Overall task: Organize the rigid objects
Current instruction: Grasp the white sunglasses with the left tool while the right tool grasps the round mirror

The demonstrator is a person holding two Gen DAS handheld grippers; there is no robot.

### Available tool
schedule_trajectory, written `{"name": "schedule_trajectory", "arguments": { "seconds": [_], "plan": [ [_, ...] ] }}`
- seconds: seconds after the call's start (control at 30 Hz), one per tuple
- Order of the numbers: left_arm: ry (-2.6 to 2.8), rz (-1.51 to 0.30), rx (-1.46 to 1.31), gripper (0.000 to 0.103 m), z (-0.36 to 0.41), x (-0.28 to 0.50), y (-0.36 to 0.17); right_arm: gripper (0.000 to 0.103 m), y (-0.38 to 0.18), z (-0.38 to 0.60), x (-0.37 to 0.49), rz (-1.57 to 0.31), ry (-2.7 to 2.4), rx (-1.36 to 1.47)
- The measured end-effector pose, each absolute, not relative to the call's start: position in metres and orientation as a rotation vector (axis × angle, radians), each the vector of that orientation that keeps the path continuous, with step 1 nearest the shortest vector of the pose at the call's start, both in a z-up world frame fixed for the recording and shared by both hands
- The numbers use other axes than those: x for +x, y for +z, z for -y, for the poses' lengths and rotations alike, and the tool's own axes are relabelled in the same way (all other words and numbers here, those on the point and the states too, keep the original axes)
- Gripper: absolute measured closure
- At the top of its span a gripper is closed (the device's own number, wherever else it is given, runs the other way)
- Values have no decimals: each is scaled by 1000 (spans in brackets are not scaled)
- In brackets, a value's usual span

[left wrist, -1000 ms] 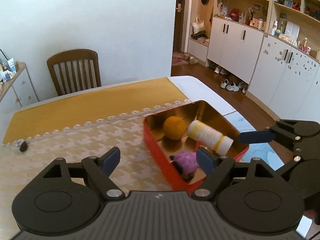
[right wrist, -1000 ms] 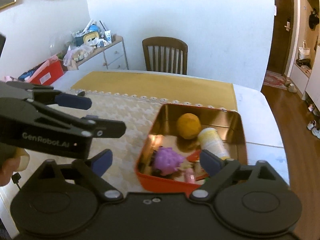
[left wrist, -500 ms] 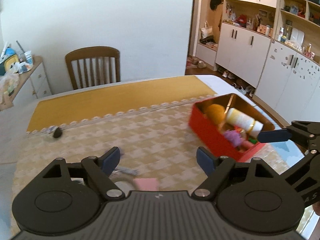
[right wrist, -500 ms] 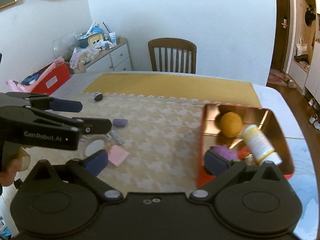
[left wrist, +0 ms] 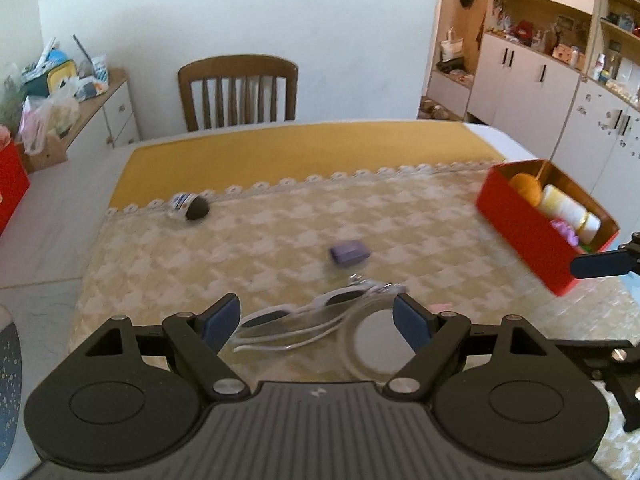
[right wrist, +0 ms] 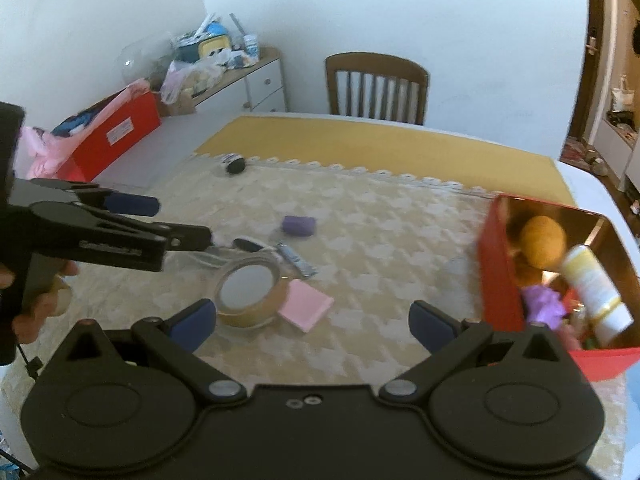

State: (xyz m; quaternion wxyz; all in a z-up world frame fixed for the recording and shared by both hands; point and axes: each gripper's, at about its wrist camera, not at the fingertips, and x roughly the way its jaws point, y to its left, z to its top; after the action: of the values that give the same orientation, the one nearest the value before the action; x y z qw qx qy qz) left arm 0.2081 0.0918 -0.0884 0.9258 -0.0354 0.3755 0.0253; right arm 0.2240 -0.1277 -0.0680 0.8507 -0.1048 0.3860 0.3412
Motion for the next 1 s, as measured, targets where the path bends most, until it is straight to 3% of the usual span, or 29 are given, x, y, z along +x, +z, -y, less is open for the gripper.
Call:
{"name": "schedule_trajectory", "arguments": {
  "seconds": [0.37,0.93,1.0],
  "plan": [
    [186,-794,-208,20,-127,224,-123,3,-92,75,223,-833,792,-353],
    [229,-780,-167,20,-125,237,-152,12,-122,32,236,-848,809,-441],
    [227,-782,-173,24,-125,237,-154,13,-125,30,236,-848,809,-451]
  ]
}}
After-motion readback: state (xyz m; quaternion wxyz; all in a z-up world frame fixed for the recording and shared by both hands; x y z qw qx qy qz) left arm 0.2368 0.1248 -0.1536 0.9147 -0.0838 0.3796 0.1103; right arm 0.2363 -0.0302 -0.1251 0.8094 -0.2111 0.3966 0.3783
